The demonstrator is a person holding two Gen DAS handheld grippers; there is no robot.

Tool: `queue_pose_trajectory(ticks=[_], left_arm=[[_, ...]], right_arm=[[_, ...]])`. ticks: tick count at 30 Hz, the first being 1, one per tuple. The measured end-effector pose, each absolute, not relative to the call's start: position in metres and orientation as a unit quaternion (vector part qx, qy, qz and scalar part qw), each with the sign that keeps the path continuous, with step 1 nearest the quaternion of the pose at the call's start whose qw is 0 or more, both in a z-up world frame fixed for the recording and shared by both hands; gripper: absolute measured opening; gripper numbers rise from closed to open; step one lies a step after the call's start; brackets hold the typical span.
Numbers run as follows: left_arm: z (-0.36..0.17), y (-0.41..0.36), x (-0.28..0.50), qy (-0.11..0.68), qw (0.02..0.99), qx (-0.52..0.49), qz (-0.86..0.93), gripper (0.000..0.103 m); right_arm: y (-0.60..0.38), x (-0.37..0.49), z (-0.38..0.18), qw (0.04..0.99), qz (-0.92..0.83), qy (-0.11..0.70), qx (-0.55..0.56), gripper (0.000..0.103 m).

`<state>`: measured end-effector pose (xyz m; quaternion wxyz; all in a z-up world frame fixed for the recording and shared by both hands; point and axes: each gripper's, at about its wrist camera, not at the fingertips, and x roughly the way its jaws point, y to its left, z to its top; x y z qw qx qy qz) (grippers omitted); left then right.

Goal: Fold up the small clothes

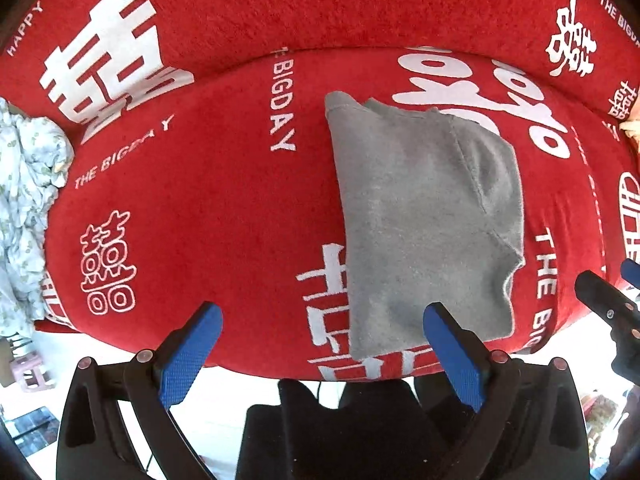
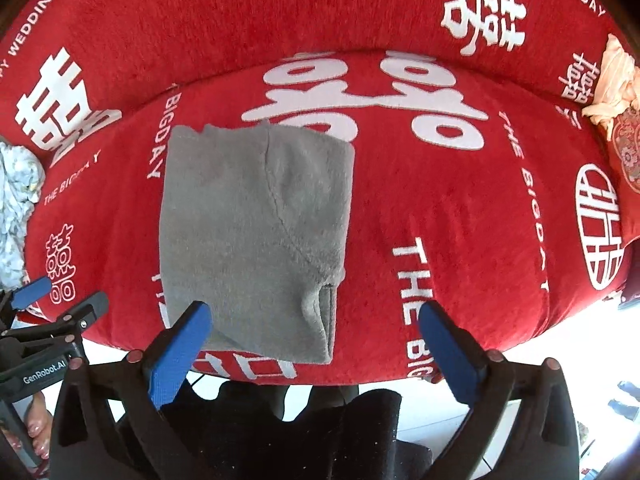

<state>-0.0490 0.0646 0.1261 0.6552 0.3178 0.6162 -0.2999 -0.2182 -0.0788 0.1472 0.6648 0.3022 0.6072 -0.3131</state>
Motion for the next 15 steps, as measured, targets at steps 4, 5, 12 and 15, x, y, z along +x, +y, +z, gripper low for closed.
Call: queue_pose_trajectory(ticks=[4,5,12,15], left_arm=[[0.13,0.065,-0.05,0.619,0.656,0.311,-0.301,0.101],[0.131,0.065,-0.05,0.618,0.656,0.309,-0.302,0.101],[0.14,0.067,-0.049,0.612,0.665,0.299,-0.306,0.101],[0.144,0.067,-0.049,0.607,0.668,0.3,-0.308,0.101]], right_arm=[[-0.079,-0.216,0.15,0.66,-0.308,0.611,0.309,0.103],[-0.079,-0.216,0.151,0.658,-0.309,0.613,0.309,0.103],[-0.077,-0.213,0.153,0.653,-0.303,0.612,0.327,0.103],[-0.078,-0.213,0.153,0.65,-0.302,0.612,0.333,0.103]])
